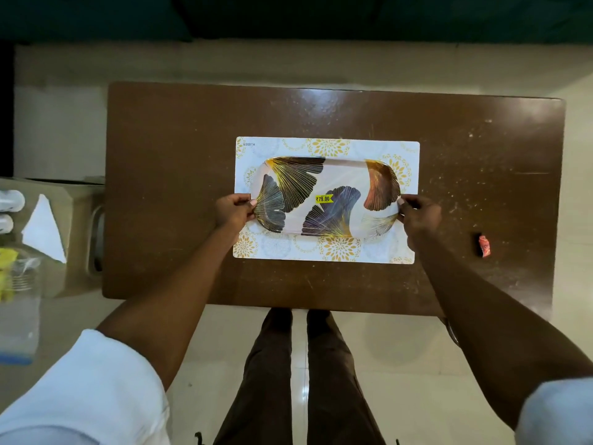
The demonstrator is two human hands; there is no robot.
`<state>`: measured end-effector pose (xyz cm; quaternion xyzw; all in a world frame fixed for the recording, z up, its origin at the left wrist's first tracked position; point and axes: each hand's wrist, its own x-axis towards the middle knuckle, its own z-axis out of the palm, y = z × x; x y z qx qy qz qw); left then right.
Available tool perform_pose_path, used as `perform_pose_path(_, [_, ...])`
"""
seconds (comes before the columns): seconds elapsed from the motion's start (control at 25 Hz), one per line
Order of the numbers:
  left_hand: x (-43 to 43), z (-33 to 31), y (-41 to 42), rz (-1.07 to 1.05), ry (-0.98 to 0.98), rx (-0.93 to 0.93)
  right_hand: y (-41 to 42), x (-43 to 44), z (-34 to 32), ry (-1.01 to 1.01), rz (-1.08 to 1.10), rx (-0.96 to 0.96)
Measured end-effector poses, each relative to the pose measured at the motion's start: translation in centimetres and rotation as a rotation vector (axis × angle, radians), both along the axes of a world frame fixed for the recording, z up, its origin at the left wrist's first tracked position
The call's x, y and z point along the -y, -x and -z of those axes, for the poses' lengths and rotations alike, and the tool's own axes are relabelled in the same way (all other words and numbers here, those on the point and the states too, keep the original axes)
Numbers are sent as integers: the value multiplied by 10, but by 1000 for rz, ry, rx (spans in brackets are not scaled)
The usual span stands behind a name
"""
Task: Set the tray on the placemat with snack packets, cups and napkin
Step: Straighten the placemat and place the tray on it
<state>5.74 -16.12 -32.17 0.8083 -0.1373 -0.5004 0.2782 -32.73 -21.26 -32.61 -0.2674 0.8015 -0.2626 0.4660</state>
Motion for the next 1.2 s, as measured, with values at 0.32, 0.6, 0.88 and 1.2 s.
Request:
perform_pose_path(0.32, [-12,-3,7,-7,-10,-55,8,-15,0,-12,-17,-36])
perform_pose_path(0.6, [-16,-7,7,1,-14,-46,8,-15,-1,-5,-40,-58])
perform_pose_path(0.88, [-16,-7,2,2,-10,-56,4,-10,2,0,-45,-43])
perform_pose_path(1.2, [-15,-7,2,-4,-29,-56,4,-10,3,-11,-37,-48])
